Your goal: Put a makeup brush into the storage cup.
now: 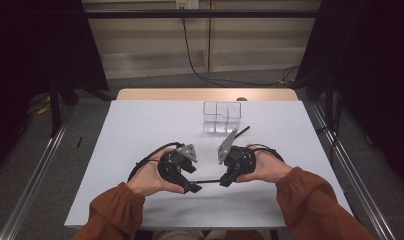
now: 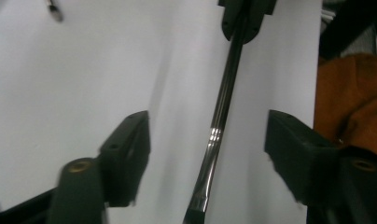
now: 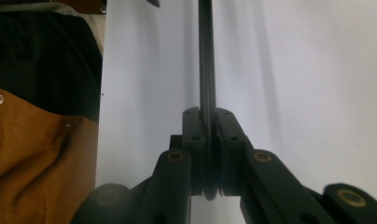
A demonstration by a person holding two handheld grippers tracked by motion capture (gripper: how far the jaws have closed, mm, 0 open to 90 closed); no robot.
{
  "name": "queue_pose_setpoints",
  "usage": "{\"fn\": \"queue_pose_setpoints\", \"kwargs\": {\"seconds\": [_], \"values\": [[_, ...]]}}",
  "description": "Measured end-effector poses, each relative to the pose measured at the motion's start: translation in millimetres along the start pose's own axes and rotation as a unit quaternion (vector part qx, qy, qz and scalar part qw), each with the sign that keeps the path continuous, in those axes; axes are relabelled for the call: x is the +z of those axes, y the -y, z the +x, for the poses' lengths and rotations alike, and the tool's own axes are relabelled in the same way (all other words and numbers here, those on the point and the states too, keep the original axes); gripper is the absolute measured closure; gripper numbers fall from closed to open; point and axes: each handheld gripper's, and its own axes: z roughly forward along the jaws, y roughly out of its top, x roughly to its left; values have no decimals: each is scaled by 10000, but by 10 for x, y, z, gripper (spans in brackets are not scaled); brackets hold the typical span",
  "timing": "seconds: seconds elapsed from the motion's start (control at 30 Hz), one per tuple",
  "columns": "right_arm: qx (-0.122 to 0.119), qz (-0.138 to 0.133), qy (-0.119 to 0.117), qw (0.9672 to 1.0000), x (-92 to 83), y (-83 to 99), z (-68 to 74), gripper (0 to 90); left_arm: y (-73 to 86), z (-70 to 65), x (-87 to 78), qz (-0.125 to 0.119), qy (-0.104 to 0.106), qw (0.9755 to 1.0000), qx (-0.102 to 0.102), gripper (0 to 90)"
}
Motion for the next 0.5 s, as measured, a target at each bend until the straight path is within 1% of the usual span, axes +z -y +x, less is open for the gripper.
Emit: {"fn": "queue_pose_setpoints", "kwargs": {"seconds": [0.03,0.07,0.1,0.17,0.2,0.23,0.27,0.3,0.37,0.4,0.43,0.47,0.5], "values": [[52,-28,18,10000,-9,13,5,837,14,12,-5,-66,-71,9999,-69,223],[54,-71,24,10000,-11,21,2,836,24,21,-9,-108,-71,9999,-95,208],[89,-66,13,9999,-12,26,7,837,37,32,-17,-148,-137,9998,-74,188],[92,-103,31,9999,-2,42,7,836,63,34,-25,-245,-140,9995,-138,136],[148,-65,37,9999,-3,56,11,836,74,27,-32,-246,-200,9994,-114,132],[146,-95,32,9998,0,70,4,837,83,22,-39,-248,-275,9993,-108,118],[117,-116,22,9999,2,85,-7,836,94,20,-49,-265,-296,9991,-118,97],[148,-128,51,9998,-1,100,-10,836,104,16,-65,-254,-353,9990,-121,92],[205,-143,68,9997,-6,131,-11,836,128,23,-93,-355,-319,9987,-186,85],[192,-189,148,9995,-9,145,-14,836,139,28,-111,-366,-362,9985,-206,76],[243,-211,157,9994,-16,162,-8,836,149,32,-125,-377,-372,9984,-219,66],[201,-248,165,9994,-15,176,-13,836,166,40,-147,-404,-357,9983,-233,60],[257,-238,214,9992,-20,196,-5,836,189,52,-168,-491,-303,9980,-244,52]]}}
